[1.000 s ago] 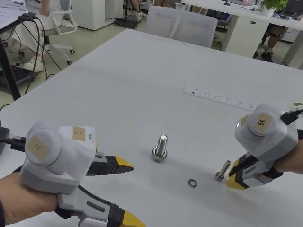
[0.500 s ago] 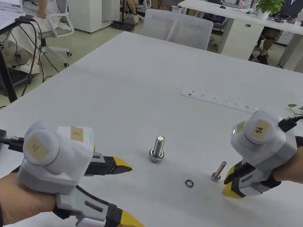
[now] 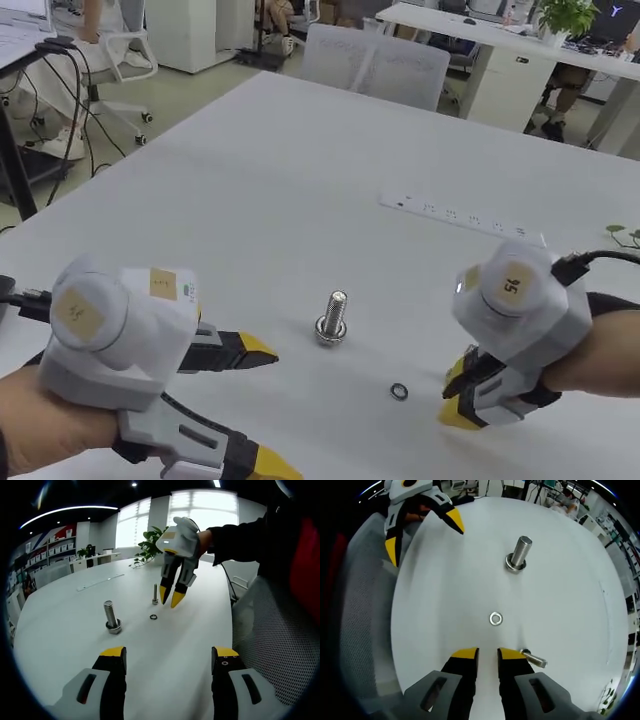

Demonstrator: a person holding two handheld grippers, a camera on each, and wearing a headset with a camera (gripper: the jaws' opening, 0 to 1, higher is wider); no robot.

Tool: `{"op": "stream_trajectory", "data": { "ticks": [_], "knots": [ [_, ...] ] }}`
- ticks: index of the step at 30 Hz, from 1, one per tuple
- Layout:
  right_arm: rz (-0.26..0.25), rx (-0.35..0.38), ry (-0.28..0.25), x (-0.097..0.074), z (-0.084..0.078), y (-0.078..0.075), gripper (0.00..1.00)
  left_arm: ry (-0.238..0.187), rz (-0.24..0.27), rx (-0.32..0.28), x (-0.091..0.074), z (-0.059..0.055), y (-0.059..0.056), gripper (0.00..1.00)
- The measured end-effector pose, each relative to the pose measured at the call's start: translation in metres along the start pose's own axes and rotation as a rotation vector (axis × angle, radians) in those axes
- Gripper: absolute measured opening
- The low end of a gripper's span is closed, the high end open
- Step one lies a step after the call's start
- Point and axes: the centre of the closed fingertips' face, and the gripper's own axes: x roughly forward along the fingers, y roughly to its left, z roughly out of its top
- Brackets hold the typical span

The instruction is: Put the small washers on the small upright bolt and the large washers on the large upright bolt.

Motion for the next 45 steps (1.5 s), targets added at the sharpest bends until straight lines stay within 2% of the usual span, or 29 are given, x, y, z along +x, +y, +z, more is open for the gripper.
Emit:
{"op": "stream_trajectory", "data": {
  "ticks": [14, 24, 45],
  "knots": [
    [0.011, -0.049, -0.016, 0.011, 0.029, -0.004, 0.17, 0.001, 0.003, -0.004, -0.001, -0.001, 0.001, 0.68],
    [0.010, -0.060, 0.006, 0.020, 0.029, -0.008, 0.17, -0.001, 0.001, -0.007, 0.000, -0.001, 0.001, 0.68],
    [0.017, -0.059, 0.020, 0.029, 0.032, -0.014, 0.18, -0.008, 0.002, -0.009, 0.001, 0.000, 0.002, 0.68]
  ]
}}
